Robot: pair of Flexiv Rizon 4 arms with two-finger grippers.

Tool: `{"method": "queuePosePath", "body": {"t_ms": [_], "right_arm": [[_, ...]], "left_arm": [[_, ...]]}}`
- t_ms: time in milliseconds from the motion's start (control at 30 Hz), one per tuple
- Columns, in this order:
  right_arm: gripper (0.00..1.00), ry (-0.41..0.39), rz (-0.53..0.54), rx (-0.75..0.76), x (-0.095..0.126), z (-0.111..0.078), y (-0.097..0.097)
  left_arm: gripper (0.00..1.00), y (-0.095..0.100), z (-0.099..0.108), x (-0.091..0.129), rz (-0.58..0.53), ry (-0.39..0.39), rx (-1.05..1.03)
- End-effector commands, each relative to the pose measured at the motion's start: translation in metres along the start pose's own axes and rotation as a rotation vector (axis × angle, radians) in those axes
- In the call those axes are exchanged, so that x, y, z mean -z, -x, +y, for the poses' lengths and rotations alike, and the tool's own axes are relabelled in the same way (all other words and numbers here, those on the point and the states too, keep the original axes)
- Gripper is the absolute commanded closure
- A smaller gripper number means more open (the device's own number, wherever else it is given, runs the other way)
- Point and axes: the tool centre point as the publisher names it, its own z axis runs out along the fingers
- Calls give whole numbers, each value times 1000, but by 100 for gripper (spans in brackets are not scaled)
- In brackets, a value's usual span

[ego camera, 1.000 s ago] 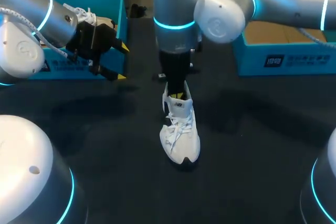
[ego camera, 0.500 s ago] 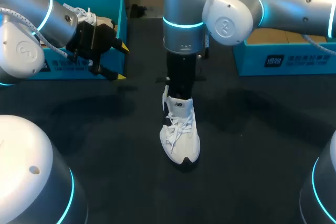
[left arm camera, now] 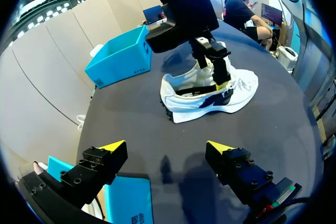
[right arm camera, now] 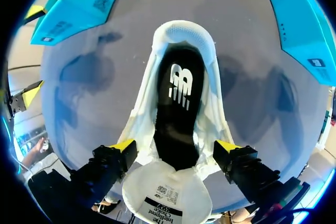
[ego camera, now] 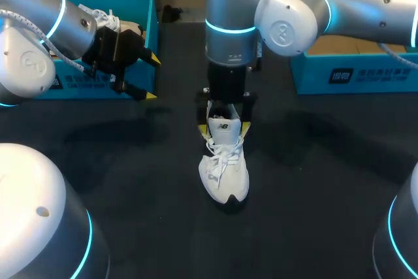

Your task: Take the shoe out of the shoebox, open the shoe tongue, remove and reinsert the insole, then place the shoe into the shoebox

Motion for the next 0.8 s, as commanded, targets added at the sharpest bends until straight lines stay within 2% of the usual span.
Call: {"method": "queuePosePath", "body": {"t_ms": [33, 200, 467, 800], "right_arm": [[0, -8, 8, 9, -5, 3, 0], [0, -29, 20, 19, -10, 2, 0], [0, -33, -9, -5, 5, -14, 2], [0, -49, -9, -20, 18, -33, -12]], "left_arm": [[0, 1, 0, 0, 1, 4, 0], [0, 1, 0, 0, 1, 4, 0], [0, 1, 0, 0, 1, 4, 0], [0, 1, 0, 0, 1, 4, 0]]}}
